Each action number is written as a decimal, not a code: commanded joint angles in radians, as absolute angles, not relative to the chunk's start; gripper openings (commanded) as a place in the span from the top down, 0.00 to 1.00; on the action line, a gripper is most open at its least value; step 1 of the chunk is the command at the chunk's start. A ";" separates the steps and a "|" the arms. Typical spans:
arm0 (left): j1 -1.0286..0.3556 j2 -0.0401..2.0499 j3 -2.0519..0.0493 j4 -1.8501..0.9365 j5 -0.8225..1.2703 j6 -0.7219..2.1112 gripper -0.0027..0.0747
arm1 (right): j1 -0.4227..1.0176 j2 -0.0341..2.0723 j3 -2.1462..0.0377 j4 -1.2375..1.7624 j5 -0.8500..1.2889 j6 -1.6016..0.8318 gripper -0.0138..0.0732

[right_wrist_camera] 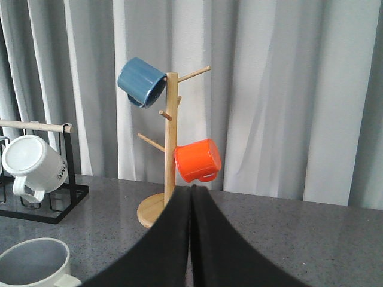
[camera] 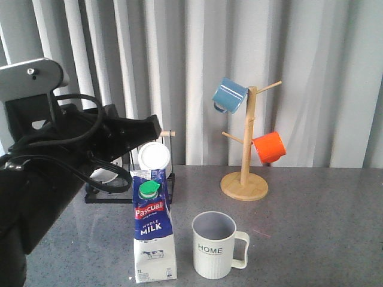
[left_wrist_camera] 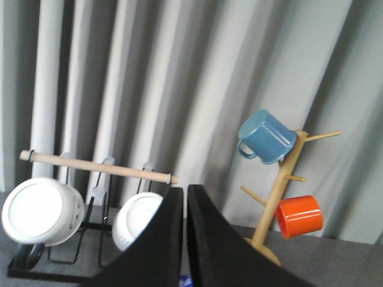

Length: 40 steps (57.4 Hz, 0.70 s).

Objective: Place milk next to cup
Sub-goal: 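Lower the carton beside the mug and open the left gripper, then withdraw the left gripper up and away from the carton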

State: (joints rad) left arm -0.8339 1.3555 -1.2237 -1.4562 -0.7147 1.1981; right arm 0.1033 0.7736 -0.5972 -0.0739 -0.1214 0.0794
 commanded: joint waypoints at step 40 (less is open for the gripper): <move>-0.718 1.073 -0.832 -0.030 -0.123 -0.023 0.97 | 0.097 0.771 -0.625 -0.083 -0.189 0.076 0.85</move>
State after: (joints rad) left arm -0.7635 1.1765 -0.8852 -0.1783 -0.0726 0.1833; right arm 0.1033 0.7736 -0.5972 -0.0739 -0.1194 0.0794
